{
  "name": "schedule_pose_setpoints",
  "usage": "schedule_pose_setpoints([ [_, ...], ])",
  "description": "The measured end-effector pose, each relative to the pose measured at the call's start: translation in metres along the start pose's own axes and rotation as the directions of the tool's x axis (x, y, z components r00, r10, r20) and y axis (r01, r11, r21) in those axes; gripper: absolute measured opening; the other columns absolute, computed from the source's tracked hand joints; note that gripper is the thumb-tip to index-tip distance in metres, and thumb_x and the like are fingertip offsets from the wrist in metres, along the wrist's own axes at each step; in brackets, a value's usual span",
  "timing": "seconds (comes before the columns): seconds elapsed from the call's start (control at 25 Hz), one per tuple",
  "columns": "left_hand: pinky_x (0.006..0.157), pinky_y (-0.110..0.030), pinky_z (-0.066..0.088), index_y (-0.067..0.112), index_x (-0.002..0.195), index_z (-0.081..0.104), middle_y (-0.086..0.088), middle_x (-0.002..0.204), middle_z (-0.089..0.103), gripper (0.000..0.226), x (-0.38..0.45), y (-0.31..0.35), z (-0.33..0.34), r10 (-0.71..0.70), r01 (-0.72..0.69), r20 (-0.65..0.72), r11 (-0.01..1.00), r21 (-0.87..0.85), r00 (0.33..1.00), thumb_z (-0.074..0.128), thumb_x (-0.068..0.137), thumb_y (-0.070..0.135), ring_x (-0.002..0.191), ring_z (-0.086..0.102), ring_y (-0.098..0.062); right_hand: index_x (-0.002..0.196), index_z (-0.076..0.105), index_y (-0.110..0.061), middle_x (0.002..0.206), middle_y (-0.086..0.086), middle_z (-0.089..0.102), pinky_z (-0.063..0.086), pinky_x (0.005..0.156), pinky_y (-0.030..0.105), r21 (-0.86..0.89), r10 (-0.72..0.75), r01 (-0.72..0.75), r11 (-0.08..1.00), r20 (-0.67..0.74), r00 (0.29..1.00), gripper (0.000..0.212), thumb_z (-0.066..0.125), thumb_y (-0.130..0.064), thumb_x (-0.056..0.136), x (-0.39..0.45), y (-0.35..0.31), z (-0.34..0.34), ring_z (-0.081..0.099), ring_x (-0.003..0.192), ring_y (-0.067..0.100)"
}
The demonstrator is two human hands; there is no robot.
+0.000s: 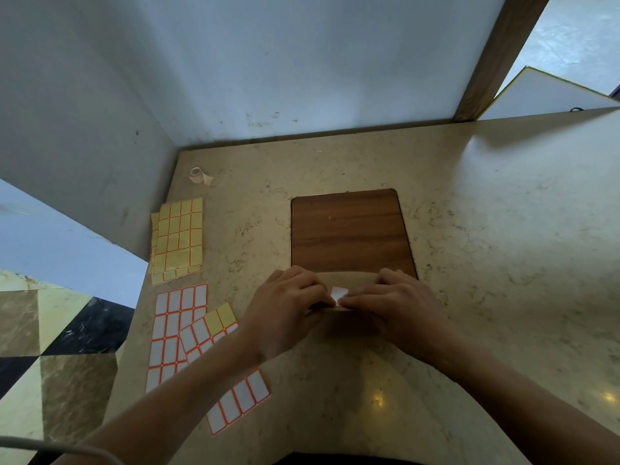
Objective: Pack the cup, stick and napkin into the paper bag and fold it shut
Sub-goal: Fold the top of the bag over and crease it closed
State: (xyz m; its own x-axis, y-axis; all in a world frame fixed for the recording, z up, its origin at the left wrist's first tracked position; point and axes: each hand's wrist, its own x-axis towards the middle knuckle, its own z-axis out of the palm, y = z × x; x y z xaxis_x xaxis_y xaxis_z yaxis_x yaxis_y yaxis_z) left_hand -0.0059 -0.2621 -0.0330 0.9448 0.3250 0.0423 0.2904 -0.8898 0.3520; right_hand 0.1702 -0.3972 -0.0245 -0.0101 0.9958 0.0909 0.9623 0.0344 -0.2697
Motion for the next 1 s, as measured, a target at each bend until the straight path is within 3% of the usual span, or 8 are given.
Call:
schedule_pose_setpoints([
  [0.12, 0.086, -0.030, 0.042, 0.032, 0.109, 0.061, 0.010, 0.111, 0.066, 0.023, 0.007, 0.000, -0.008, -0.007, 0.012, 0.123, 0.999, -0.044, 0.992, 0.063, 0.087, 0.026, 0.107, 0.054, -0.010, 0.105, 0.070, -0.039, 0.074, -0.009, 0.068, 0.036, 0.043, 0.023, 0.006, 0.032, -0.032, 0.999, -0.006, 0.999, 0.044, 0.084, -0.023, 0.067, 0.001, -0.005, -0.003, 0.040, 0.061, 0.005],
  [0.2, 0.089, -0.025, 0.035, 0.033, 0.118, 0.056, 0.010, 0.121, 0.061, 0.029, 0.011, -0.001, -0.014, 0.007, 0.005, 0.195, 0.998, -0.065, 0.981, 0.060, 0.090, 0.026, 0.111, 0.051, -0.009, 0.122, 0.056, -0.046, 0.094, -0.005, 0.065, 0.046, 0.059, 0.028, 0.018, 0.092, -0.094, 0.995, 0.097, 0.991, 0.042, 0.067, -0.030, 0.085, 0.003, -0.004, -0.006, 0.042, 0.074, 0.007],
  [0.28, 0.091, -0.024, 0.032, 0.033, 0.124, 0.051, 0.010, 0.126, 0.057, 0.032, 0.013, -0.002, -0.018, 0.014, 0.006, 0.254, 0.997, -0.078, 0.967, 0.055, 0.093, 0.026, 0.112, 0.050, -0.009, 0.133, 0.040, -0.051, 0.113, -0.003, 0.057, 0.044, 0.073, 0.026, 0.031, 0.143, -0.153, 0.988, 0.208, 0.968, 0.043, 0.050, -0.035, 0.094, 0.003, -0.002, -0.005, 0.048, 0.089, 0.011],
  [0.48, 0.106, -0.034, 0.027, 0.038, 0.130, 0.039, 0.011, 0.136, 0.045, 0.038, 0.010, -0.007, -0.016, 0.009, 0.017, 0.339, 0.997, -0.074, 0.941, 0.047, 0.096, 0.025, 0.123, 0.040, -0.009, 0.138, 0.032, -0.048, 0.138, -0.008, 0.048, 0.037, 0.094, 0.029, 0.042, 0.141, -0.159, 0.986, 0.280, 0.950, 0.052, 0.050, -0.027, 0.093, 0.006, -0.003, -0.005, 0.040, 0.124, 0.018],
  [0.6, 0.111, -0.038, 0.024, 0.038, 0.131, 0.037, 0.009, 0.140, 0.043, 0.039, 0.012, -0.009, -0.013, 0.005, 0.010, 0.340, 0.999, -0.042, 0.941, 0.046, 0.096, 0.023, 0.129, 0.038, -0.011, 0.137, 0.028, -0.046, 0.143, -0.011, 0.045, 0.032, 0.104, 0.035, 0.022, 0.129, -0.143, 0.989, 0.303, 0.944, 0.057, 0.052, -0.023, 0.091, 0.006, -0.004, -0.005, 0.032, 0.134, 0.018],
  [0.72, 0.108, -0.037, 0.028, 0.038, 0.129, 0.045, 0.009, 0.136, 0.051, 0.039, 0.010, -0.010, -0.013, 0.043, -0.024, 0.257, 0.997, -0.078, 0.965, 0.048, 0.096, 0.019, 0.125, 0.043, -0.011, 0.136, 0.031, -0.041, 0.142, -0.009, 0.046, 0.030, 0.106, 0.036, 0.012, 0.115, -0.125, 0.992, 0.313, 0.943, 0.054, 0.053, -0.022, 0.091, 0.007, -0.004, -0.008, 0.032, 0.134, 0.017],
  [0.8, 0.101, -0.035, 0.035, 0.038, 0.125, 0.055, 0.010, 0.123, 0.062, 0.039, 0.007, -0.013, -0.012, 0.050, -0.023, 0.170, 0.987, -0.157, 0.984, 0.053, 0.094, 0.016, 0.115, 0.051, -0.008, 0.135, 0.037, -0.039, 0.137, -0.007, 0.051, 0.031, 0.102, 0.033, 0.000, 0.092, -0.095, 0.996, 0.234, 0.968, 0.051, 0.053, -0.020, 0.091, 0.006, -0.002, -0.009, 0.040, 0.127, 0.016],
  [1.0, 0.076, -0.025, 0.046, 0.028, 0.108, 0.070, 0.010, 0.101, 0.070, 0.029, 0.001, -0.016, -0.003, -0.032, 0.018, -0.039, 0.948, -0.318, 0.999, 0.067, 0.086, 0.010, 0.097, 0.056, -0.004, 0.111, 0.062, -0.034, 0.098, -0.009, 0.070, 0.042, 0.083, 0.032, 0.046, 0.081, -0.085, 0.995, 0.067, 0.994, 0.040, 0.073, -0.018, 0.076, 0.002, 0.002, -0.001, 0.062, 0.094, 0.014],
])
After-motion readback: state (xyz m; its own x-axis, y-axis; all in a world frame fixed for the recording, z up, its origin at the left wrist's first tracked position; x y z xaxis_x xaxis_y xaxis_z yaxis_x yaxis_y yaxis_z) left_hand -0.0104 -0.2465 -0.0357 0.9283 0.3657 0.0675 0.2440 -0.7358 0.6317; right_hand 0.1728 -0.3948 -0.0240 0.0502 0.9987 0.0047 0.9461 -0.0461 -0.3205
